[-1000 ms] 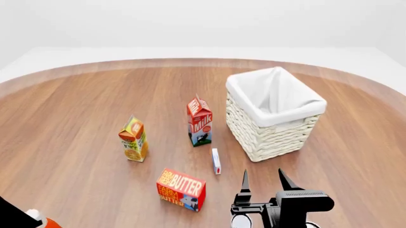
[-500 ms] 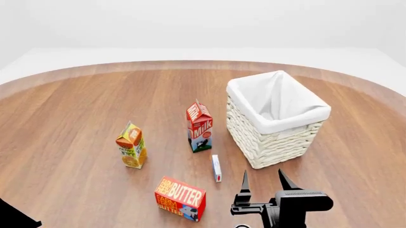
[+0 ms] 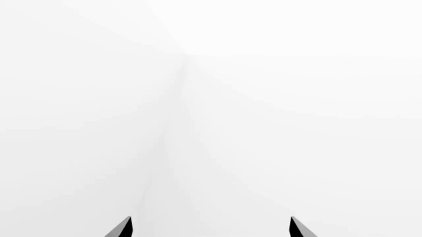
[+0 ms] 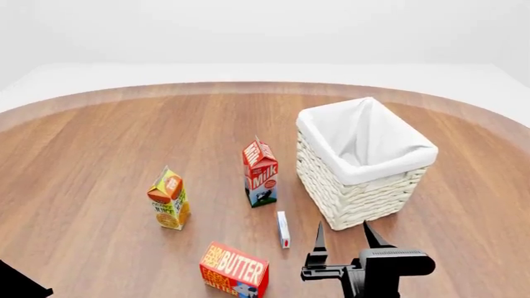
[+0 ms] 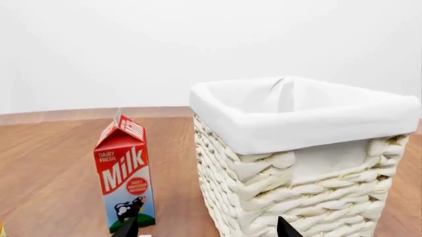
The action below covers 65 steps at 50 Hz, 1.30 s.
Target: Pick up the cream cheese box and the butter, and put them in the basket.
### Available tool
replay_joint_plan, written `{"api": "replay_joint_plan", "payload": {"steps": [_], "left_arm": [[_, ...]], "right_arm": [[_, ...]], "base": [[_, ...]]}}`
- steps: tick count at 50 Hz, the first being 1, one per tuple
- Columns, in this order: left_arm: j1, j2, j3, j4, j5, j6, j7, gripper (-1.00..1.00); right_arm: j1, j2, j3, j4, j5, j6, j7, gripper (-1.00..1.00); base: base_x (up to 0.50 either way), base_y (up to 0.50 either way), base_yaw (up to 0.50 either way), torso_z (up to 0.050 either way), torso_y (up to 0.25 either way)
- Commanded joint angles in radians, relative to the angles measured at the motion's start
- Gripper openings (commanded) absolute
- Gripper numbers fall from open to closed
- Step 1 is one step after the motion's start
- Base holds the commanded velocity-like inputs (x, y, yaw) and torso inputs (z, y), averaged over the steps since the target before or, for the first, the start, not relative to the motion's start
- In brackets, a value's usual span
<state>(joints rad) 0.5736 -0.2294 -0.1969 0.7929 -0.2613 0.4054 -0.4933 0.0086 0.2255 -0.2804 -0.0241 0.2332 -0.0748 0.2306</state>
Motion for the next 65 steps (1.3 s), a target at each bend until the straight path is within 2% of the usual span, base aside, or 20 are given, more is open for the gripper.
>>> {"api": "replay_joint_plan", "payload": {"steps": [1, 12, 23, 33, 49, 65], "left_arm": [[-0.001, -0.003, 0.003, -0.003, 0.003, 0.004, -0.004, 1.0], [0.0, -0.007, 0.005, 0.0, 0.006, 0.002, -0.01, 1.0], [-0.001, -0.01, 0.011, 0.007, 0.011, -0.008, -0.017, 1.0], [0.003, -0.013, 0.013, 0.017, 0.013, -0.013, -0.024, 1.0], [-0.001, -0.02, 0.012, 0.014, 0.011, -0.012, -0.031, 1.0], [0.003, -0.024, 0.013, 0.008, 0.012, 0.001, -0.034, 1.0]], "right_arm": [[0.003, 0.003, -0.007, 0.003, 0.001, 0.004, 0.009, 1.0], [0.007, -0.001, -0.005, -0.006, 0.005, 0.033, 0.04, 1.0], [0.022, 0.012, -0.01, -0.138, 0.041, 0.19, 0.076, 1.0], [0.084, 0.035, -0.054, -0.255, 0.001, 0.323, 0.108, 1.0], [0.231, 0.031, -0.119, -0.354, -0.019, 0.644, 0.152, 1.0], [0.373, -0.025, -0.015, -0.505, 0.207, 0.996, 0.137, 1.0]], "base": [[0.0, 0.0, 0.0, 0.0, 0.0], [0.0, 0.0, 0.0, 0.0, 0.0], [0.0, 0.0, 0.0, 0.0, 0.0], [0.0, 0.0, 0.0, 0.0, 0.0], [0.0, 0.0, 0.0, 0.0, 0.0], [0.0, 0.0, 0.0, 0.0, 0.0]]}}
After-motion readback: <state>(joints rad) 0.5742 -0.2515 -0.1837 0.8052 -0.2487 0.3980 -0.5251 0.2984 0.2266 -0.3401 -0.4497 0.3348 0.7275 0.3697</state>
